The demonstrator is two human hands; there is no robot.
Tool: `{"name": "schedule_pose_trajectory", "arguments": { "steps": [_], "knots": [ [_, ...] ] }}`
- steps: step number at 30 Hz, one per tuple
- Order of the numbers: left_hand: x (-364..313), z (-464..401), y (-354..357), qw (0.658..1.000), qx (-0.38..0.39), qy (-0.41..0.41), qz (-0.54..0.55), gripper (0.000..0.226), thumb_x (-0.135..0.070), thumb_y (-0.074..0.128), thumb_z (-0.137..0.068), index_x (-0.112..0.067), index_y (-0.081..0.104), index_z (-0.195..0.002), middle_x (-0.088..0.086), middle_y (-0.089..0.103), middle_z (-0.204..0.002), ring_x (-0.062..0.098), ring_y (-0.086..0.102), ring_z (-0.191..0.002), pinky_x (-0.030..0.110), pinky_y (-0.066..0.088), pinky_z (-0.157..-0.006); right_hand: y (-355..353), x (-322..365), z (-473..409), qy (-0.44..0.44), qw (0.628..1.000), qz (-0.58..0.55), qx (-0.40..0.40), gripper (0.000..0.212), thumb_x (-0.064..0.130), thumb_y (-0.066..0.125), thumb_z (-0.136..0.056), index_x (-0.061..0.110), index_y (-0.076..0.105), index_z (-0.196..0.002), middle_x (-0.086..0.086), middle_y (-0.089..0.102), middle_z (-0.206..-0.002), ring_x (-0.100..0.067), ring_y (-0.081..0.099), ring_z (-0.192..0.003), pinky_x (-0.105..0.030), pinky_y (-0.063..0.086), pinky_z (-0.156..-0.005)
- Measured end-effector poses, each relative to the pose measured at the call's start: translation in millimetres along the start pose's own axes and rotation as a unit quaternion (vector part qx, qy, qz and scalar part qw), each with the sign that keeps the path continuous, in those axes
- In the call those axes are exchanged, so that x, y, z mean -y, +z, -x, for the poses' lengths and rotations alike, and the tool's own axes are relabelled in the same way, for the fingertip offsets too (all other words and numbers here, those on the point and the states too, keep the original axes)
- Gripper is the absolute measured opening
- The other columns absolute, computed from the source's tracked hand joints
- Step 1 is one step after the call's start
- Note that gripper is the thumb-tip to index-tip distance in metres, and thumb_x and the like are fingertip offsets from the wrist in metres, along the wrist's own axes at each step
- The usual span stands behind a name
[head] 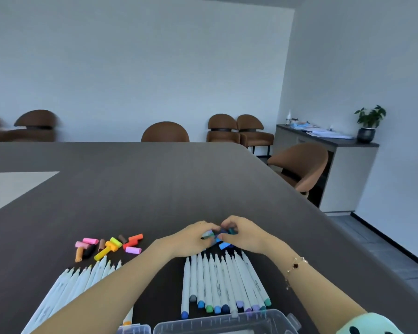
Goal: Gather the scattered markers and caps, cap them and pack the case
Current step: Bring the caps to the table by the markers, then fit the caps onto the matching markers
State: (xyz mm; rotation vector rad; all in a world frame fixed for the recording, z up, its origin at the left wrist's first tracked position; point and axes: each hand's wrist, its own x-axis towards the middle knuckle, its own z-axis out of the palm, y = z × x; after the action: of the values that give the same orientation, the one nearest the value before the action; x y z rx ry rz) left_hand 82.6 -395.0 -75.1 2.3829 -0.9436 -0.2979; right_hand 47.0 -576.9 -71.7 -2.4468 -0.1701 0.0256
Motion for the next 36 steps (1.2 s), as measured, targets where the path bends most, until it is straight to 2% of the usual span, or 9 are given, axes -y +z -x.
{"name": "schedule_pose_trajectory", "arguments": {
  "steps": [1, 3, 6, 9, 12, 18, 28, 33, 36],
  "knots": [
    [-3, 3, -1, 1.000, 0.011, 0.004, -0.009, 0.033, -0.029, 0.043, -0.099, -0.033, 0.050, -0.131, -0.017, 0.051, -0.105, 0.004, 0.048, -0.100, 0.020, 0.043, -0.089, -3, 2, 5, 0.004, 1.000, 0.003, 0.003, 0.031, 0.027, 0.063, -0.089, 0.018, 0.057, -0.118, 0.004, 0.060, -0.117, -0.011, 0.055, -0.109, -0.025, 0.046, -0.094],
    [-12, 11, -6, 1.000, 0.010, 0.004, -0.025, 0.041, -0.028, 0.042, -0.100, -0.031, 0.041, -0.140, -0.010, 0.044, -0.136, 0.009, 0.040, -0.125, 0.021, 0.031, -0.102, -9, 9, 16, 0.014, 1.000, 0.026, 0.010, 0.033, 0.024, 0.060, -0.091, 0.018, 0.054, -0.123, 0.003, 0.058, -0.123, -0.012, 0.054, -0.113, -0.023, 0.044, -0.096],
    [-21, 23, -16, 0.999, -0.019, 0.005, -0.050, 0.041, -0.024, 0.040, -0.101, -0.024, 0.040, -0.142, -0.003, 0.030, -0.150, 0.012, 0.029, -0.137, 0.018, 0.020, -0.101, -21, 21, 26, 0.035, 0.997, 0.068, 0.006, 0.034, 0.025, 0.057, -0.093, 0.017, 0.054, -0.126, 0.002, 0.055, -0.126, -0.013, 0.053, -0.114, -0.020, 0.043, -0.092],
    [-21, 37, -25, 0.997, -0.035, 0.012, -0.063, 0.036, -0.018, 0.041, -0.099, -0.022, 0.050, -0.134, -0.004, 0.041, -0.141, 0.012, 0.036, -0.131, 0.020, 0.028, -0.101, -30, 35, 28, 0.044, 0.996, 0.073, 0.009, 0.026, 0.026, 0.055, -0.095, 0.017, 0.058, -0.119, 0.000, 0.060, -0.120, -0.012, 0.057, -0.107, -0.020, 0.048, -0.088],
    [-15, 57, -36, 0.996, -0.043, 0.008, -0.076, 0.034, -0.016, 0.044, -0.098, -0.022, 0.053, -0.131, -0.003, 0.048, -0.133, 0.012, 0.041, -0.126, 0.029, 0.034, -0.106, -31, 53, 30, 0.024, 0.996, 0.084, 0.016, 0.022, 0.023, 0.054, -0.096, 0.015, 0.060, -0.115, 0.000, 0.062, -0.115, -0.012, 0.057, -0.103, -0.017, 0.046, -0.085],
    [13, 103, -60, 0.993, -0.082, -0.032, -0.083, 0.033, -0.021, 0.048, -0.097, -0.026, 0.053, -0.129, -0.004, 0.048, -0.126, 0.009, 0.048, -0.118, 0.017, 0.036, -0.097, -9, 95, 24, -0.045, 0.994, 0.085, 0.044, 0.024, 0.025, 0.053, -0.096, 0.014, 0.062, -0.115, 0.003, 0.062, -0.114, -0.009, 0.057, -0.104, -0.017, 0.042, -0.088],
    [59, 162, -95, 0.982, -0.094, -0.115, -0.117, 0.025, -0.016, 0.052, -0.096, -0.020, 0.063, -0.118, -0.002, 0.055, -0.116, 0.009, 0.054, -0.103, 0.020, 0.044, -0.090, 56, 144, -4, -0.089, 0.983, 0.106, 0.119, 0.024, 0.028, 0.053, -0.095, 0.016, 0.063, -0.113, 0.004, 0.064, -0.112, -0.010, 0.059, -0.104, -0.022, 0.046, -0.092],
    [92, 211, -110, 0.981, -0.094, -0.154, -0.063, 0.023, -0.019, 0.057, -0.093, -0.028, 0.063, -0.114, -0.009, 0.054, -0.108, 0.005, 0.057, -0.098, 0.014, 0.046, -0.085, 77, 162, -7, -0.113, 0.976, 0.126, 0.138, 0.024, 0.023, 0.050, -0.097, 0.013, 0.064, -0.113, 0.000, 0.062, -0.114, -0.013, 0.059, -0.104, -0.019, 0.046, -0.087],
    [104, 234, -109, 0.976, -0.101, -0.187, -0.040, 0.019, -0.025, 0.060, -0.091, -0.027, 0.062, -0.109, -0.009, 0.056, -0.103, 0.005, 0.056, -0.094, 0.013, 0.044, -0.082, 87, 170, -12, -0.115, 0.974, 0.128, 0.146, 0.024, 0.027, 0.050, -0.097, 0.016, 0.064, -0.114, 0.001, 0.063, -0.116, -0.010, 0.059, -0.104, -0.021, 0.048, -0.089]
  ]
}}
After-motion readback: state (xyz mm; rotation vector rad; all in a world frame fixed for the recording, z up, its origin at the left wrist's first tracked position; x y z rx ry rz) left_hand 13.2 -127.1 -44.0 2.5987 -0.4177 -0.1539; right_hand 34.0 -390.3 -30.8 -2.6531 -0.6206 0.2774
